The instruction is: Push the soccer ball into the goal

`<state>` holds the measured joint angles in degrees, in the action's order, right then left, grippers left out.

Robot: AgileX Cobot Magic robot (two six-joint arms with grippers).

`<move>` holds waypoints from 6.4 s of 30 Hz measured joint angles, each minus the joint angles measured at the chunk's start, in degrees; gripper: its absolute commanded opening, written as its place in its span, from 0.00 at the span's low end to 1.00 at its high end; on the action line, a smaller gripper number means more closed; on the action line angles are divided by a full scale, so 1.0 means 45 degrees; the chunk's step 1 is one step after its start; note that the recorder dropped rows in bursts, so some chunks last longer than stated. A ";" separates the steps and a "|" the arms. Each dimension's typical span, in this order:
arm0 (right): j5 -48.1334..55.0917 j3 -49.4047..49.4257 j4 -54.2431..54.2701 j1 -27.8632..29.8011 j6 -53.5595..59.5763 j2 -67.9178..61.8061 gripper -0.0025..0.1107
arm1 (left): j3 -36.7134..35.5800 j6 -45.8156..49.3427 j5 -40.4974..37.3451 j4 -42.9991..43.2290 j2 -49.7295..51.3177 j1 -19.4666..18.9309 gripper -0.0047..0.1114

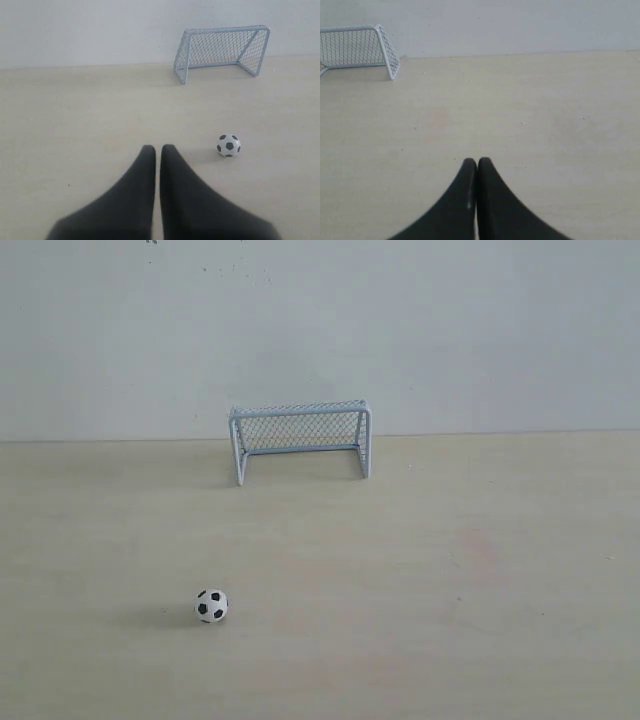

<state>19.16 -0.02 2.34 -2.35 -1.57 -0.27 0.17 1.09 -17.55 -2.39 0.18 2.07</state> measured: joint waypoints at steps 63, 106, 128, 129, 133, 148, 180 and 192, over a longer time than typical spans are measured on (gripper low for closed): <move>0.0000 0.0000 0.0000 0.0000 0.0000 0.0000 0.02 | 0.7043 -0.0498 0.1493 0.2595 0.7574 0.0000 0.08; 0.0000 0.0000 0.0000 0.0000 0.0000 0.0000 0.02 | 1.0739 2.0584 -0.4865 0.1689 2.0680 0.3333 0.08; 0.0000 0.0000 0.0000 0.0000 0.0000 0.0000 0.02 | 1.2629 2.0584 -0.4991 0.1479 2.2936 0.3333 0.08; 0.0000 0.0000 0.0000 0.0000 0.0000 0.0000 0.02 | 1.2629 2.0584 -0.4991 0.1479 2.2992 0.3333 0.08; 0.0000 0.0000 0.0000 0.0000 0.0000 0.0000 0.02 | 1.2629 2.0705 -0.4967 0.1284 2.3018 0.3333 0.08; 0.0000 0.0000 0.0000 0.0000 0.0000 0.0000 0.02 | 1.2753 2.1590 -0.4181 -0.0481 2.3176 0.3333 0.08; 0.0000 0.0000 0.0000 0.0000 0.0000 0.0000 0.02 | 1.4401 2.0862 -0.6798 -0.0567 2.4586 0.3333 0.08; 0.0000 0.0000 0.0000 0.0000 0.0000 0.0000 0.02 | 1.5394 1.5860 0.4396 0.1301 2.4047 0.3333 0.08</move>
<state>19.16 -0.02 2.34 -2.35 -1.57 -0.27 69.44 72.46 2.23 3.47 108.39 17.07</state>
